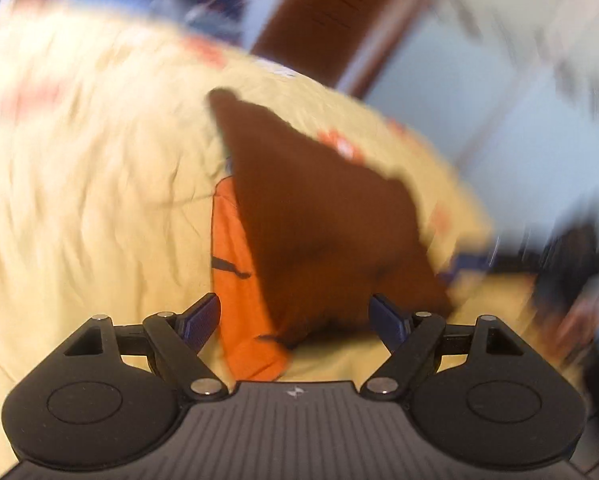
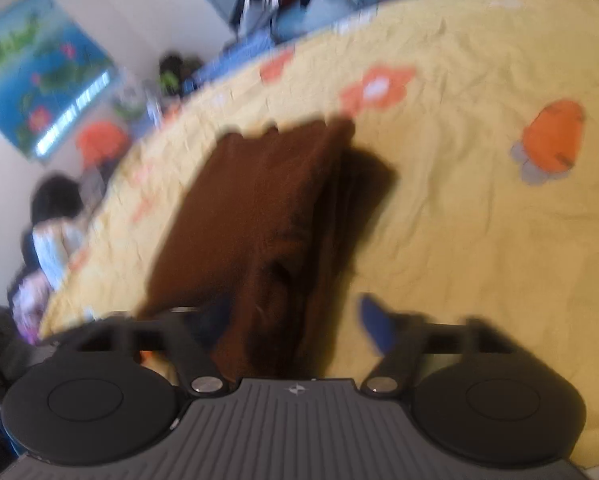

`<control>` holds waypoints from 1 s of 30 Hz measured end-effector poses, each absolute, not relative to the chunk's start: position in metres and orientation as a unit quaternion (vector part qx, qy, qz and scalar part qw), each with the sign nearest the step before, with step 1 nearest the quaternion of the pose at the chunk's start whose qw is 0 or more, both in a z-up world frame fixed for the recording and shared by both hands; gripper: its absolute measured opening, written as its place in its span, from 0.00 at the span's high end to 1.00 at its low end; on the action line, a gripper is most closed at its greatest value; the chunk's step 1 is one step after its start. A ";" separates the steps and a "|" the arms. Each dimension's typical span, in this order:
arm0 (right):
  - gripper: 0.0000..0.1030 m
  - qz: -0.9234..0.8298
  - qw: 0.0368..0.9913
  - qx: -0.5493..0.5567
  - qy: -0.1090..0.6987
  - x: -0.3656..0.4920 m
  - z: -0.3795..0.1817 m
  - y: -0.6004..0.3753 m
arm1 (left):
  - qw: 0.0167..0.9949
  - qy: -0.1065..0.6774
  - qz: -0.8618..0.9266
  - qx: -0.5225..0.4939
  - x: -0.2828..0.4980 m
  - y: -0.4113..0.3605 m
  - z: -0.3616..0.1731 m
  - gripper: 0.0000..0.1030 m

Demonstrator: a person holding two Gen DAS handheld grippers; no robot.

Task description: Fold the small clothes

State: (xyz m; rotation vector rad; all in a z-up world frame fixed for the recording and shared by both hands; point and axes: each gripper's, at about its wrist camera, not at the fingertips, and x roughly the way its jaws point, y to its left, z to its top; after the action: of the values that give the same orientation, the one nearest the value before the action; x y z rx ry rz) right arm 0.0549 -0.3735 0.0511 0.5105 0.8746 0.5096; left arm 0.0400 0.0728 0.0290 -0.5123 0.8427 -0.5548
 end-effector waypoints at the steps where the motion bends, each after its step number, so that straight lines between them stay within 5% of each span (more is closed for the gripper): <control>1: 0.25 0.245 0.831 0.266 0.422 0.057 0.047 -0.378 | 0.822 0.409 -0.266 -0.294 0.049 0.081 0.025 0.21; 7: 0.35 0.259 0.800 0.271 0.468 0.066 0.028 -0.359 | 0.776 0.448 -0.290 -0.337 0.077 0.048 0.003 0.28; 8: 0.37 0.265 0.797 0.269 0.471 0.065 0.028 -0.354 | 0.777 0.452 -0.291 -0.328 0.078 0.040 0.004 0.33; 10: 0.57 0.272 0.800 0.231 0.482 0.063 0.028 -0.342 | 0.785 0.476 -0.268 -0.294 0.083 0.032 0.005 0.79; 11: 0.74 0.273 0.804 0.204 0.488 0.061 0.029 -0.337 | 0.786 0.480 -0.263 -0.287 0.082 0.033 0.006 0.79; 13: 0.77 0.284 0.809 0.186 0.481 0.054 0.036 -0.337 | 0.792 0.477 -0.263 -0.276 0.076 0.041 0.011 0.82; 19: 0.81 0.289 0.815 0.186 0.467 0.039 0.029 -0.345 | 0.815 0.466 -0.260 -0.227 0.055 0.054 0.015 0.77; 21: 0.60 0.281 0.816 0.198 0.465 0.042 0.038 -0.349 | 0.833 0.443 -0.260 -0.206 0.046 0.055 0.031 0.76; 23: 0.53 0.262 0.842 0.207 0.424 0.045 0.060 -0.361 | 0.863 0.407 -0.255 -0.159 0.037 0.047 0.054 0.73; 26: 0.53 0.240 0.867 0.250 0.357 0.064 0.092 -0.373 | 0.902 0.339 -0.254 -0.087 0.027 0.020 0.081 0.52; 28: 0.53 0.253 0.868 0.252 0.345 0.087 0.101 -0.361 | 0.908 0.313 -0.273 -0.057 0.031 -0.007 0.086 0.30; 30: 0.43 0.263 0.862 0.232 0.365 0.113 0.094 -0.340 | 0.903 0.318 -0.289 -0.011 0.040 -0.037 0.074 0.27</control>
State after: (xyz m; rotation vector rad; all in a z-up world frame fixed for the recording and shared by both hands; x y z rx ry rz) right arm 0.1126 -0.3401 0.0940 0.4866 0.7651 0.5516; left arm 0.0397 -0.0368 0.0741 -0.0220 0.6565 -0.5979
